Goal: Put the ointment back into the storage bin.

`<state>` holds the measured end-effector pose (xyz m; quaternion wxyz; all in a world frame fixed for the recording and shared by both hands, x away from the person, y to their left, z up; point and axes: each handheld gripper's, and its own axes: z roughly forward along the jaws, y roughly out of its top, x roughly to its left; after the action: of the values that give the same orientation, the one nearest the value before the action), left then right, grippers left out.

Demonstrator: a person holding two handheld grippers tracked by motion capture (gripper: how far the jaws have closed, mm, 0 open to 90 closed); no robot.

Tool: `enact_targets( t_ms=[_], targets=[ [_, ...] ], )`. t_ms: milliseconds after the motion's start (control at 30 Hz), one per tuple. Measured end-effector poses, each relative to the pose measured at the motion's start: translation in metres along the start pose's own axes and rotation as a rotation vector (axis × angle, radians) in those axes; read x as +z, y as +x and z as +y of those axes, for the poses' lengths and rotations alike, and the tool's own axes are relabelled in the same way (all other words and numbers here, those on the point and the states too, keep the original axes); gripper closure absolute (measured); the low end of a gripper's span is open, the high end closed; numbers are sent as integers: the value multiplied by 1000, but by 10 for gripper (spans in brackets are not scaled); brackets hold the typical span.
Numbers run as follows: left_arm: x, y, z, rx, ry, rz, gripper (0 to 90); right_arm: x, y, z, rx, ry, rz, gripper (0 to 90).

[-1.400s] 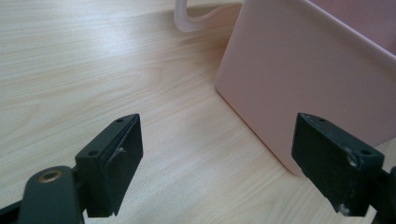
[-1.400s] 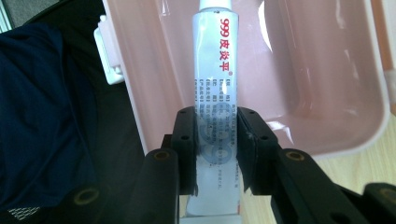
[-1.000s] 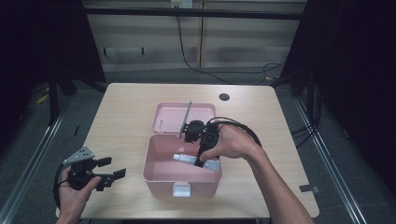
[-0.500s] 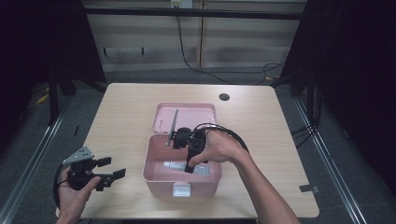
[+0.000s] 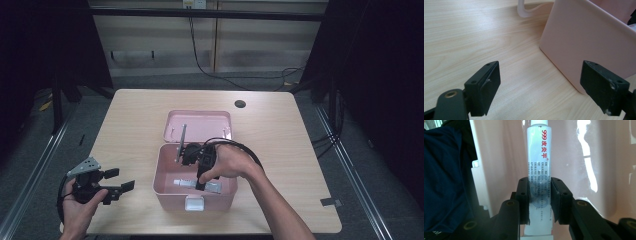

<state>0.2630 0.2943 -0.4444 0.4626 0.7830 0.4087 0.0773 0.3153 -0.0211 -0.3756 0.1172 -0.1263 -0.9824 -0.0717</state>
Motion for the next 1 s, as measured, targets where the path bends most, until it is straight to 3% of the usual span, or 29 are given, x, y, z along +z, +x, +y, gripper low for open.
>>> enact_targets(
  t_ms=[733, 1000],
  targets=[
    [0, 0, 0, 0, -2, 0, 167, 30, -8, 14, -22, 6, 40, 707],
    [-1, 0, 0, -1, -3, -2, 167, 42, -11, 18, -51, 20, 56, 706]
  ],
)
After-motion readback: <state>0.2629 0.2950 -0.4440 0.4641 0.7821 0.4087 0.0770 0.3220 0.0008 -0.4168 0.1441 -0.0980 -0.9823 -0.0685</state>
